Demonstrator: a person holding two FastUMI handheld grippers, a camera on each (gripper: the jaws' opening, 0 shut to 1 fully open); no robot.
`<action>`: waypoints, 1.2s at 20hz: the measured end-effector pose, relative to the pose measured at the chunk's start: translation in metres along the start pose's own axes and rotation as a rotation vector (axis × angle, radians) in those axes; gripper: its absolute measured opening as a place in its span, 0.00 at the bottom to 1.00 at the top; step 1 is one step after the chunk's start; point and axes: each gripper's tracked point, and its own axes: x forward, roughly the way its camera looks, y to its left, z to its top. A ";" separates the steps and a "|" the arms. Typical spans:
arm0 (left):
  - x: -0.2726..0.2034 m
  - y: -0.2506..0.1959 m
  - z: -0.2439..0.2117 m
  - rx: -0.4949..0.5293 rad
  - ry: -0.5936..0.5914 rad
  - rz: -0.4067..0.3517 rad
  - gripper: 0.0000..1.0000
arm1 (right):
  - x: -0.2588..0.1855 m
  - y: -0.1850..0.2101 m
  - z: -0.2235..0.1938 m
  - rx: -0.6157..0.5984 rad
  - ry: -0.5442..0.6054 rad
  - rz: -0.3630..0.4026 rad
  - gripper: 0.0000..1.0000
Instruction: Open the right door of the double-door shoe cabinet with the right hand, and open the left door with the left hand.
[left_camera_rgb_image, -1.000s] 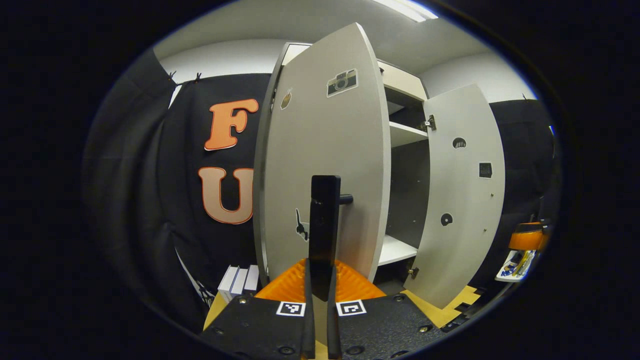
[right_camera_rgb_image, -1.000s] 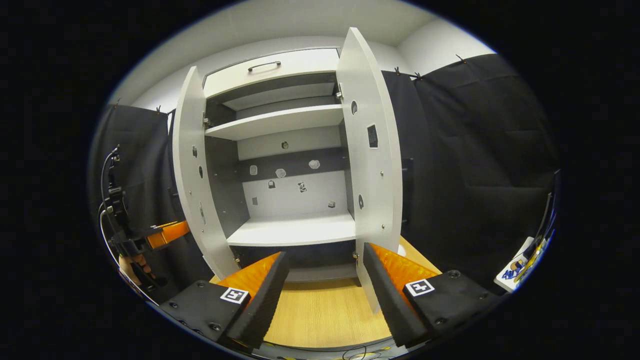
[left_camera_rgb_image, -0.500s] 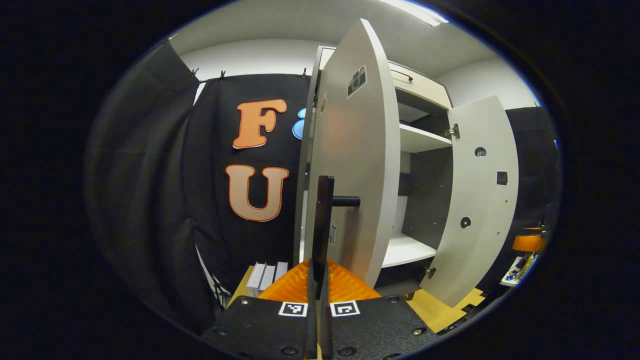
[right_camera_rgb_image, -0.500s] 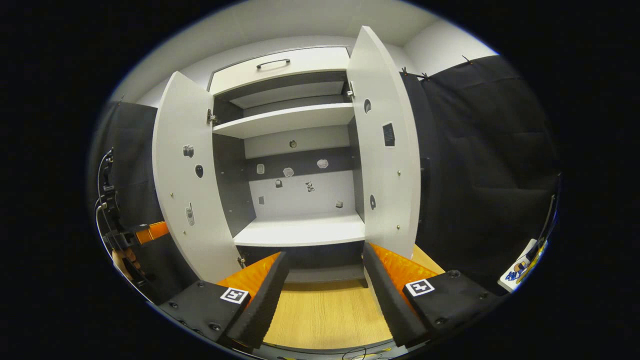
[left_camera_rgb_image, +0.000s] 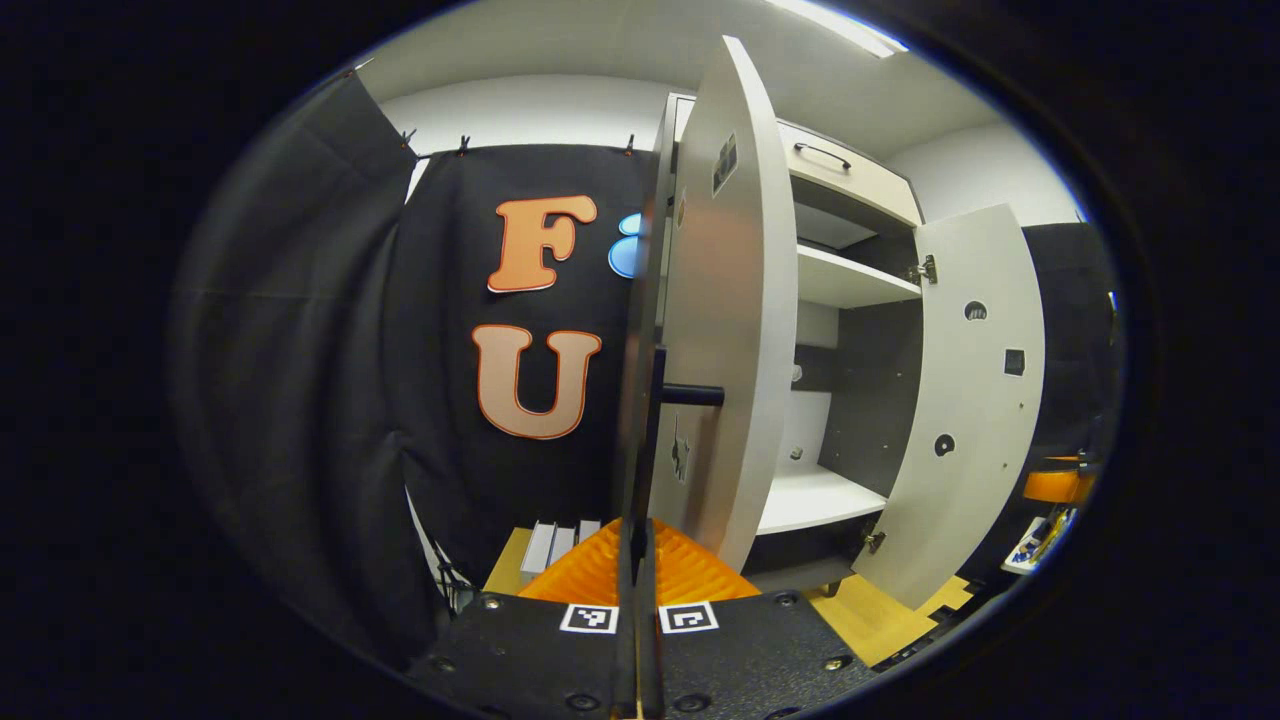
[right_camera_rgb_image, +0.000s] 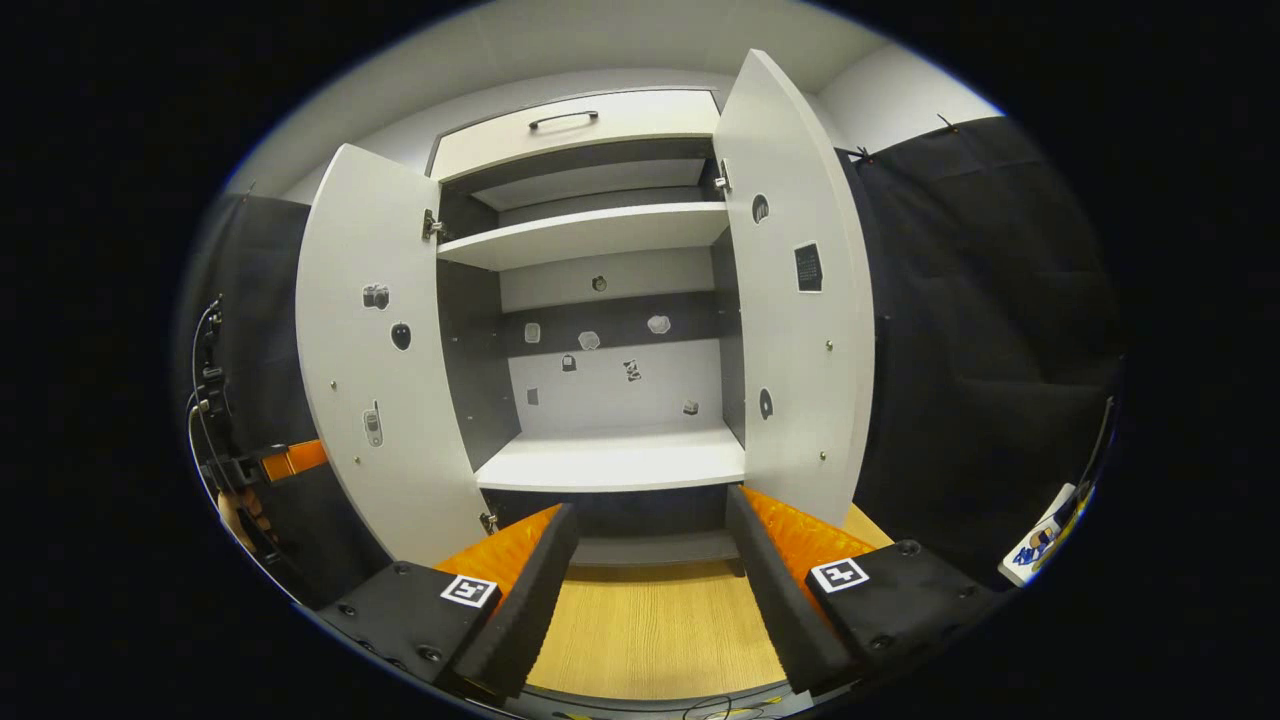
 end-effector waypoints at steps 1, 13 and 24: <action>0.000 -0.001 0.000 -0.004 0.000 -0.004 0.01 | 0.001 0.001 0.000 0.002 0.002 0.003 0.98; -0.023 -0.001 -0.007 -0.008 0.057 0.022 0.04 | 0.000 -0.001 -0.001 0.001 -0.005 -0.002 0.98; -0.042 -0.016 0.022 0.052 0.001 0.025 0.19 | -0.012 -0.013 0.012 -0.002 -0.029 -0.021 0.98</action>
